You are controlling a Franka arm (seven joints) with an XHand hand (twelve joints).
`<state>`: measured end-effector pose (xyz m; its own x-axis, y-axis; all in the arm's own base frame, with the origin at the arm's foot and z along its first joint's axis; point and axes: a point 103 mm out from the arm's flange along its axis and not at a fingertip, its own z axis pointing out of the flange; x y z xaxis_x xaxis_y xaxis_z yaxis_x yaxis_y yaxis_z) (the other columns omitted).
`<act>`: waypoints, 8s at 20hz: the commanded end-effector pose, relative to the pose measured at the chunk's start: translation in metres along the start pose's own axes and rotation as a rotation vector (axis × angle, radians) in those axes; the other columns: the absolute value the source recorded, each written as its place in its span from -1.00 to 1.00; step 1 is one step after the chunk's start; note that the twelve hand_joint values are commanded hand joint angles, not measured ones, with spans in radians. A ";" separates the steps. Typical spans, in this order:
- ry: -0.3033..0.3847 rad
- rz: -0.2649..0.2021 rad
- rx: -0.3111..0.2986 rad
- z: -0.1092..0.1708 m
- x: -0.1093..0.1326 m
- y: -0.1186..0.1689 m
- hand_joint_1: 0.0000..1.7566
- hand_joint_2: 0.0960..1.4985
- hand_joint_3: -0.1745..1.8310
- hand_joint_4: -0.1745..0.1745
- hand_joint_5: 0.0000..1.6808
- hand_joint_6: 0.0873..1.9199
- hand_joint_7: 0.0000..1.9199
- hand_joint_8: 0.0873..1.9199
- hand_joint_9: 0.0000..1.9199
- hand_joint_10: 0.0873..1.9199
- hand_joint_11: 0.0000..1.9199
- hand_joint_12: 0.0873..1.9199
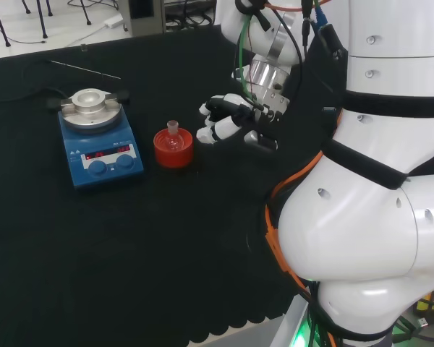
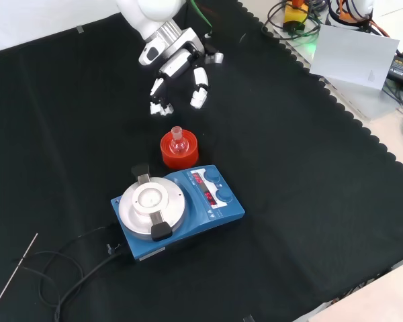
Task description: Pick up the round-bottom flask.
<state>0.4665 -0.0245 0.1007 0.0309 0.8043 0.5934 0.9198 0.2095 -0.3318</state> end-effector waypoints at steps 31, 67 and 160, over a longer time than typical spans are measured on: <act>-0.074 -0.023 -0.022 0.010 0.005 0.054 -0.11 -0.27 -0.38 -0.25 -0.70 -0.27 -0.65 -0.15 -0.48 -0.02 -0.81 0.51; -0.037 -0.068 -0.066 0.042 0.021 0.063 -0.06 -0.25 -0.51 -0.03 -0.09 0.15 -0.58 -0.17 -0.44 -0.06 -0.78 0.50; -0.126 -0.101 -0.082 0.048 0.061 0.067 -0.02 -0.33 -0.33 -0.17 -0.42 -0.11 -0.55 -0.17 -0.42 -0.05 -0.76 0.50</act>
<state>0.5096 0.0594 0.0764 -0.1012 0.8414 0.5309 0.9469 0.2451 -0.2080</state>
